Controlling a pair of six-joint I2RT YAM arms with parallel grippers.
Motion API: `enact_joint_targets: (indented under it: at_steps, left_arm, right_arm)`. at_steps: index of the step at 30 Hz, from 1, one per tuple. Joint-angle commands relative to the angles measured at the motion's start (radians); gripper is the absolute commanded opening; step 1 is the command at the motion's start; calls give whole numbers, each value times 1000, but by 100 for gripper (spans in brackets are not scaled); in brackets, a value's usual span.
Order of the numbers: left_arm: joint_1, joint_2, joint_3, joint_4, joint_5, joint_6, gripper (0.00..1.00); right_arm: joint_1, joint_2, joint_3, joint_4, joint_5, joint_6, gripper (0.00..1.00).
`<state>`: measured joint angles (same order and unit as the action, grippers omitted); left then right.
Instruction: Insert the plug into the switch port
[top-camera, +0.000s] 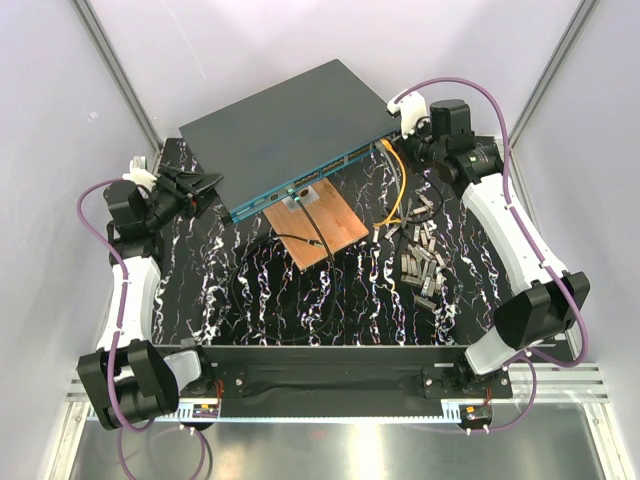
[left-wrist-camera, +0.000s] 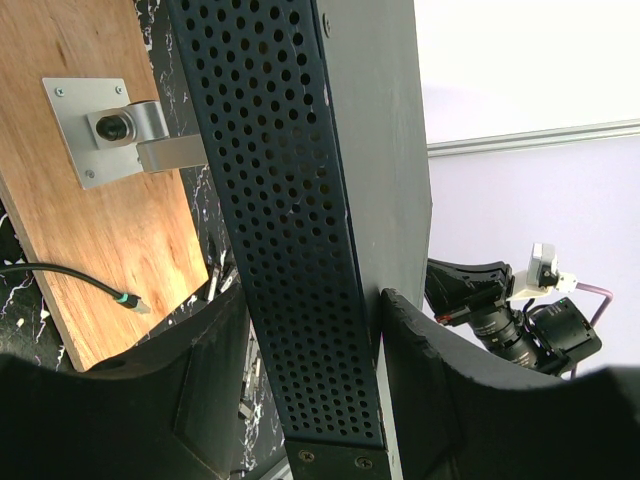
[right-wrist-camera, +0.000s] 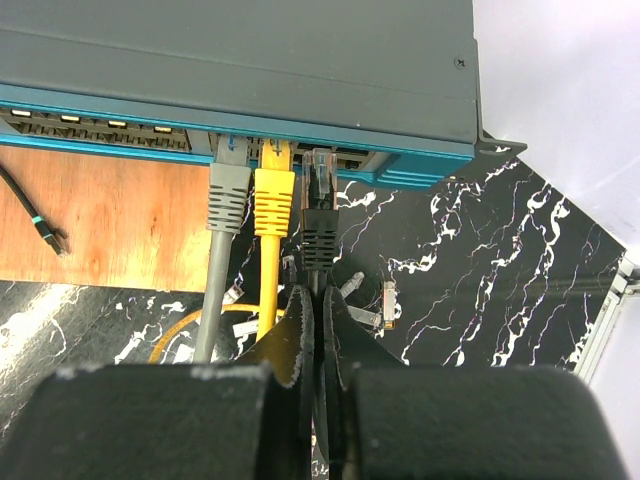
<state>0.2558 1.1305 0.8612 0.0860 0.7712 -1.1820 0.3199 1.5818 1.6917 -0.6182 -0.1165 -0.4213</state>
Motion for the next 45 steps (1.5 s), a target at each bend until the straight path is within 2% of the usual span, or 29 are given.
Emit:
enact_joint_targets:
  at_steps: [1, 29, 45]
  left_arm:
    - [-66, 31, -7, 132, -15, 19, 0]
    - [-64, 40, -5, 138, -13, 12, 0]
    - [-64, 41, -11, 139, -10, 12, 0]
  right_arm:
    - [15, -14, 48, 52, 6, -1, 0]
    - [28, 26, 95, -6, -46, -42, 0]
    - [41, -11, 80, 95, -5, -14, 0]
